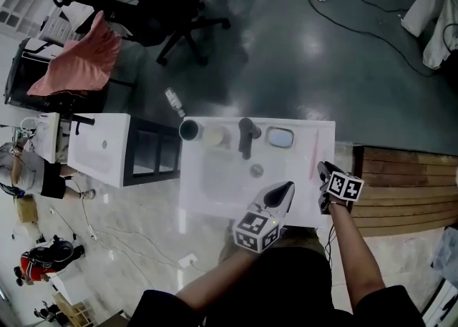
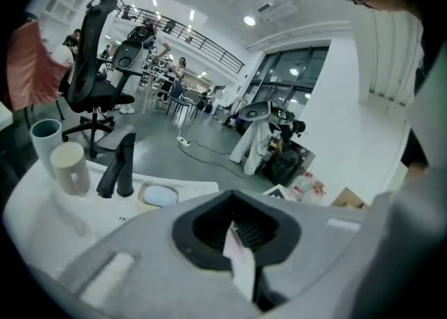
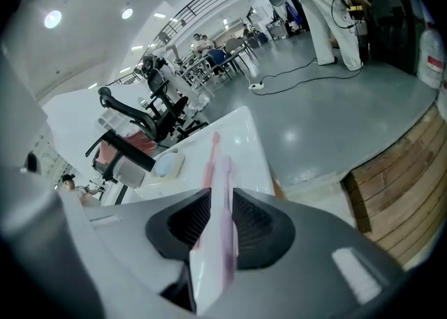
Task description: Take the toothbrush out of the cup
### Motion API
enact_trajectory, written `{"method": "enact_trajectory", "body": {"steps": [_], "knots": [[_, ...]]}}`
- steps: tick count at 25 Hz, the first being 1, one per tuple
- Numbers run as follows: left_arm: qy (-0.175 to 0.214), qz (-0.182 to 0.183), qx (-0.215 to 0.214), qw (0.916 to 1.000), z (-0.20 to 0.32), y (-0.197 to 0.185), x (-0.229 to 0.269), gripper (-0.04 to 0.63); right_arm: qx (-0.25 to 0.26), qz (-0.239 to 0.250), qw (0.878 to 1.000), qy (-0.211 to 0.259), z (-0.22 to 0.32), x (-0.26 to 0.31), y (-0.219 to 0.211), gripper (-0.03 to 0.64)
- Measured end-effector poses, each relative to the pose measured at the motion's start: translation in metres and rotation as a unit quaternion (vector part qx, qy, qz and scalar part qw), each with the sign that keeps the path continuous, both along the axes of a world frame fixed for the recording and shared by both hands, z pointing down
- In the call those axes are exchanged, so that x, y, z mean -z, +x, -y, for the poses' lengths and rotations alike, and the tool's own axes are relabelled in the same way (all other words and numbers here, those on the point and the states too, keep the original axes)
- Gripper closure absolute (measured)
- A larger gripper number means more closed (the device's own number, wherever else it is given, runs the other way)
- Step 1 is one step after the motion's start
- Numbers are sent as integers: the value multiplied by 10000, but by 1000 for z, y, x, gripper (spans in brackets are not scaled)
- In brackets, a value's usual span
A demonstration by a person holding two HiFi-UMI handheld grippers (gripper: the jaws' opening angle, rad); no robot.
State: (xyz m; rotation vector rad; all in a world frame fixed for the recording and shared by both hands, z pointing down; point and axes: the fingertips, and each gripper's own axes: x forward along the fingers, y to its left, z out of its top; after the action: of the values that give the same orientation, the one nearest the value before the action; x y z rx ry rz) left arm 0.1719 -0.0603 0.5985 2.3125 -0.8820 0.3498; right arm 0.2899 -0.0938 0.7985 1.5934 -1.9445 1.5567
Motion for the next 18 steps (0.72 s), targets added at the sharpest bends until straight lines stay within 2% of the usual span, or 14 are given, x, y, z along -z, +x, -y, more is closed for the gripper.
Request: {"method": "enact_trajectory", "body": {"steps": [11, 18], "knots": [[112, -2, -58, 9999, -12, -10, 7, 592, -27, -136, 9998, 148, -17, 10, 8, 508], [319, -106, 17, 9994, -7, -40, 23, 592, 127, -325, 9990, 278, -44, 54, -10, 509]]}}
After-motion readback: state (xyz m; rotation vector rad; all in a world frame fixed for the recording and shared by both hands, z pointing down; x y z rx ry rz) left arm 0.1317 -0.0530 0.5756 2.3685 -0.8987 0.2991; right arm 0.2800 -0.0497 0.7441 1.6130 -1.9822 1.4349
